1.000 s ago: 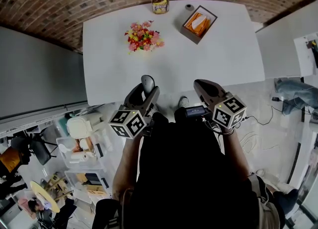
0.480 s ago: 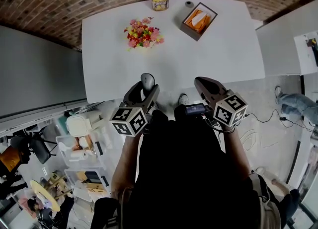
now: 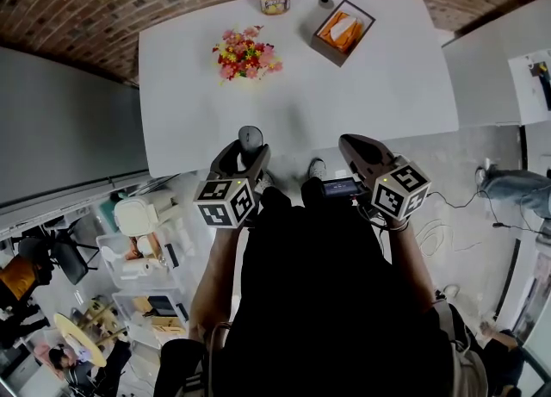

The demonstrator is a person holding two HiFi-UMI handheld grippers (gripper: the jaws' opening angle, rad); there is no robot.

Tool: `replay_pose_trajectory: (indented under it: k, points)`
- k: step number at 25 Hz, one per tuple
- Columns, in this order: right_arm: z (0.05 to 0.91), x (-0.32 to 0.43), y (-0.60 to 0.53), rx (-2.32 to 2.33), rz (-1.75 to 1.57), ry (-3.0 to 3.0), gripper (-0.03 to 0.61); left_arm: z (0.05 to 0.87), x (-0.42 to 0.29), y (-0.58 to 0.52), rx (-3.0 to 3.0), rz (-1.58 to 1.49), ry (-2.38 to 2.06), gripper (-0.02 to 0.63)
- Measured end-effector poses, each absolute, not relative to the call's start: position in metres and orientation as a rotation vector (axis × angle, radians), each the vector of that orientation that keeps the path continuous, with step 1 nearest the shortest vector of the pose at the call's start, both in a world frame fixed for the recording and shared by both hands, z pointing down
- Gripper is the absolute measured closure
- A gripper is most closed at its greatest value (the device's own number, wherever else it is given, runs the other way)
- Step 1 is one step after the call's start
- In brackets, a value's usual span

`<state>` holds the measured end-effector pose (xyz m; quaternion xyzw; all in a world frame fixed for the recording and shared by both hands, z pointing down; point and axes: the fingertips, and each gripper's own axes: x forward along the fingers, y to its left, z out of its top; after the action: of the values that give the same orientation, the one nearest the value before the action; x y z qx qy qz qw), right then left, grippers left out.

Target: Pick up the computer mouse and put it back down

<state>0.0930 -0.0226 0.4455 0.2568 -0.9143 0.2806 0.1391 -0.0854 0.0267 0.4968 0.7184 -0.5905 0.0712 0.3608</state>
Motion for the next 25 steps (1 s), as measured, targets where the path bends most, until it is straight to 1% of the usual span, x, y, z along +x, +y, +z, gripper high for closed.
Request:
replay_pose_trajectory:
  k: [11,25]
  points:
    - [0.453,0.107,-0.012,0.8,0.843,-2.612,0.561,0.542,-0.094,0.024,1.824,0.311,-1.52,0.311]
    - [0.458,0.124,-0.002,0.907,0.879,-2.556,0.561,0.578,-0.098,0.014,1.779,0.364,-1.502,0.311]
